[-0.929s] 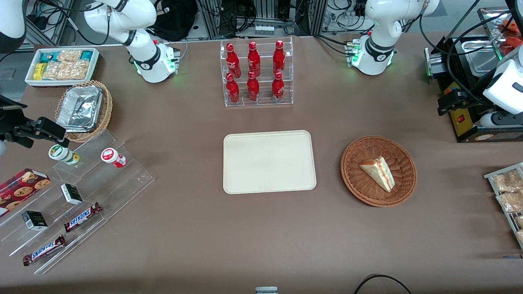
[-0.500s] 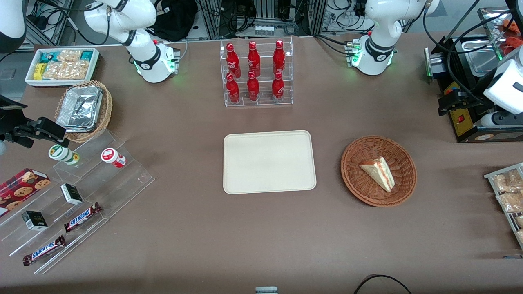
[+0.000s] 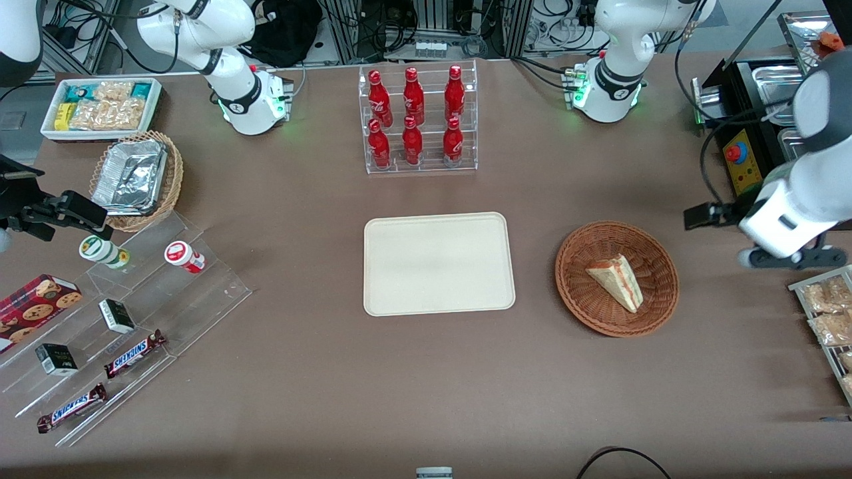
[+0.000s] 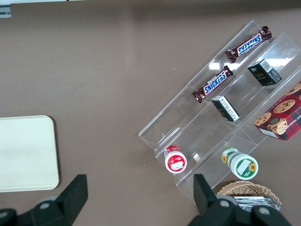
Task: Place sandwich from basket to tray
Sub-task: 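Move the left gripper from rest toward the sandwich in the wicker basket, then lower the left gripper onto the wrapped sandwich and close on it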
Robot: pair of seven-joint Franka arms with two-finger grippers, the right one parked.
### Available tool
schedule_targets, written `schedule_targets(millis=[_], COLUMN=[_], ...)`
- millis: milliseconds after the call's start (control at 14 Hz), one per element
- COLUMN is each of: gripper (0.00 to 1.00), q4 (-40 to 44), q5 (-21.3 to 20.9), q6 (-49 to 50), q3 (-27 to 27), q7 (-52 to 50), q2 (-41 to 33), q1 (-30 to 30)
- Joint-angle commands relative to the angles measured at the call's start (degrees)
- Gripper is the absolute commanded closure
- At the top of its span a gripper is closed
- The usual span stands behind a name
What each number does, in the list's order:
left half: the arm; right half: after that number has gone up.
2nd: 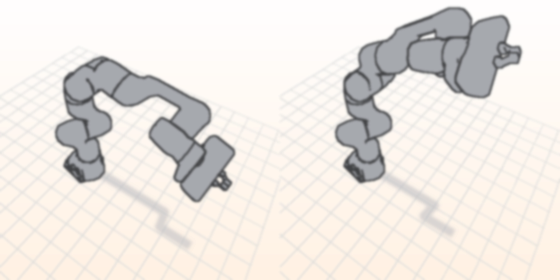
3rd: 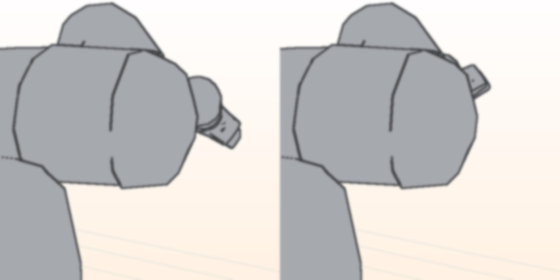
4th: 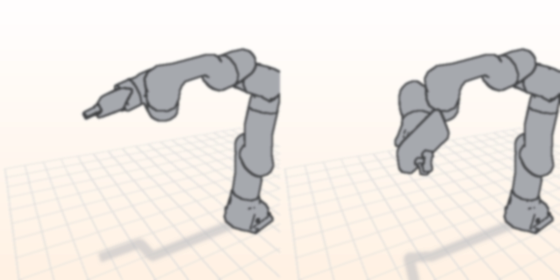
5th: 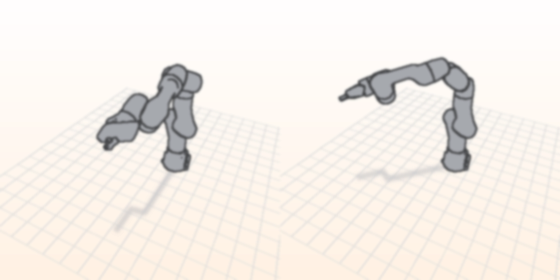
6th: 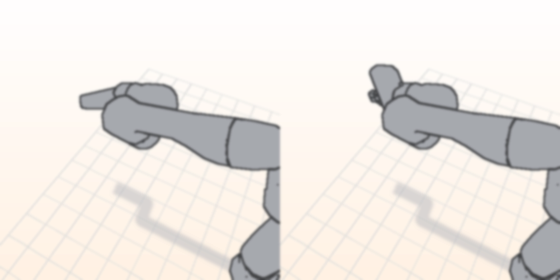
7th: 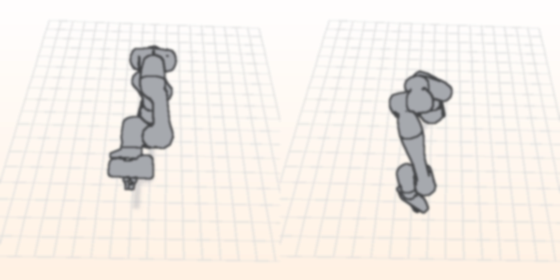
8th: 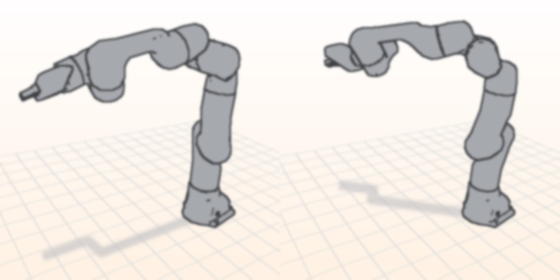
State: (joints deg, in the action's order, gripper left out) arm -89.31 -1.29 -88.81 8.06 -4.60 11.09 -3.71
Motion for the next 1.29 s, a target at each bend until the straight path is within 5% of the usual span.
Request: schedule_targets(millis=[0, 1214], gripper=[0.00, 0.00], q4=[-5.68, -33.29], q5=[-0.38, 1.29], q6=[-6.34, -47.41], q3=[0.29, 0.64], q7=[-5.13, -41.80], q2=[-0.45, 2.36], q1=[0.72, 4.86])
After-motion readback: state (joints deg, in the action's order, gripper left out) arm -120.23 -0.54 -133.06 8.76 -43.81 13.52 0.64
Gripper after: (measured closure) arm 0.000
